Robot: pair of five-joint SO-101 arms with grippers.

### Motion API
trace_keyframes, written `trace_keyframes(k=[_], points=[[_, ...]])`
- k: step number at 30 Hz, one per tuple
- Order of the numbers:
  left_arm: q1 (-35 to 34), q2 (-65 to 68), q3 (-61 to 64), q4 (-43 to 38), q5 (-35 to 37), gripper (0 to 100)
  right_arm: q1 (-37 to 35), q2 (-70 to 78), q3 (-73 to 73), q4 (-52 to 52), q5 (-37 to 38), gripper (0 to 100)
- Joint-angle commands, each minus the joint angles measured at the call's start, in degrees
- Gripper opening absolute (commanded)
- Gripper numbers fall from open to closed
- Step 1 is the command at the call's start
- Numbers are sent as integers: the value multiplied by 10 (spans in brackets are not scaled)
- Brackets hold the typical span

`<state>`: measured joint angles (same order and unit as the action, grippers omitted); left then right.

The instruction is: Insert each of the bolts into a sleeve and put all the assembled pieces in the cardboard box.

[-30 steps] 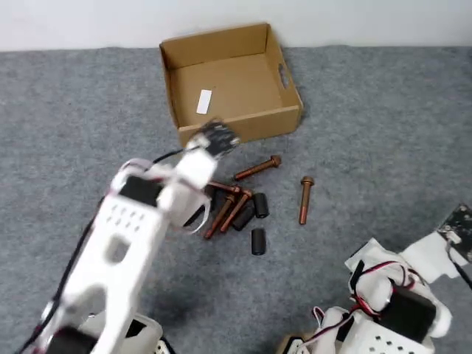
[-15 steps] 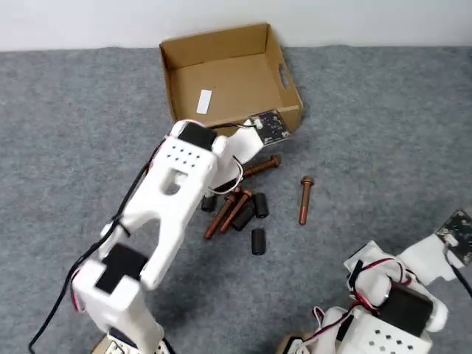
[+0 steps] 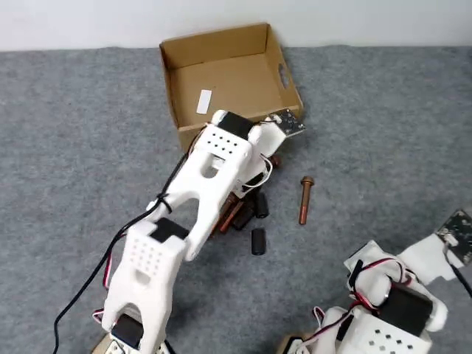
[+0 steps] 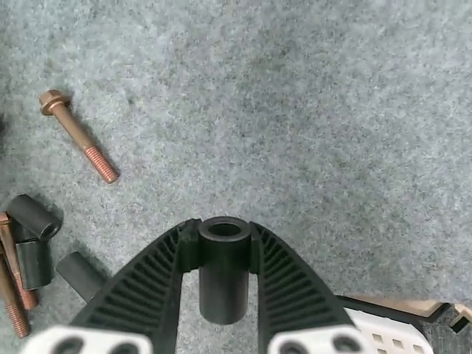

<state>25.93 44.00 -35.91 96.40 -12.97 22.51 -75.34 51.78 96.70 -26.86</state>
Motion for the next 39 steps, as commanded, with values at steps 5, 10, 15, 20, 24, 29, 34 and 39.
trace_keyframes(k=[5,10,15,20,24,29,34,39], points=[[2,69,-103,27,25,108,3,3,-4,-11,-6,8],[0,91,-109,25,25,108,3,3,-4,-11,-6,8],[4,91,-104,29,25,108,3,3,-4,-11,-6,8],[10,86,-85,41,25,108,3,3,-4,-11,-6,8],[12,86,-53,41,25,108,3,3,-4,-11,-6,8],[22,86,-35,41,25,108,3,3,-4,-11,-6,8],[33,86,-34,41,25,108,3,3,-4,-11,-6,8],[29,89,-36,40,25,99,3,3,-4,-11,-6,8]])
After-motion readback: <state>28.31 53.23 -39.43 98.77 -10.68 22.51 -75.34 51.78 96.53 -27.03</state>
